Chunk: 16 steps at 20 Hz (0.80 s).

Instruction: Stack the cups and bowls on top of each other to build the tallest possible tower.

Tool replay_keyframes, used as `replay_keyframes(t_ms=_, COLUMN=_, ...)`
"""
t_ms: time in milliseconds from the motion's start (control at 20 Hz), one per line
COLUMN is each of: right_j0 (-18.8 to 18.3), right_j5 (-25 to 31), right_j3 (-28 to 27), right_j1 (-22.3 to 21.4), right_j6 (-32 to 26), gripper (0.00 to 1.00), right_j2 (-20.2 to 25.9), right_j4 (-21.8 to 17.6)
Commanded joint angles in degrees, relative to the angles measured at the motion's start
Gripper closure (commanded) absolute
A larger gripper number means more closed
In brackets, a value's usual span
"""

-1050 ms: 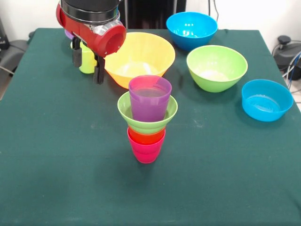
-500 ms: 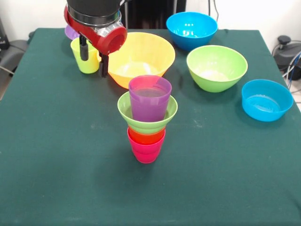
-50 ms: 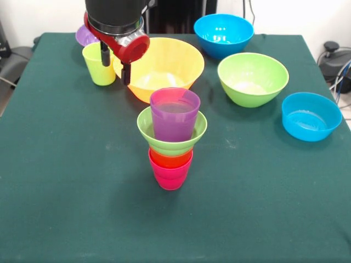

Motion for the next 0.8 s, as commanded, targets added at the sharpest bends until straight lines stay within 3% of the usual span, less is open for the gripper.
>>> replay_keyframes(t_ms=50, right_j0=-0.9, right_j5=-4.4, right_j3=7.3, right_j1=-1.4, right_j6=3.0, gripper=0.00, right_j2=4.5, right_j4=-3.1)
replay_keyframes(t_ms=800, right_j0=-2.5, right_j5=-4.2, right_j3=11.5, right_j1=-4.8, right_j6=0.3, gripper=0.00, right_j2=4.3, right_j4=-4.4)
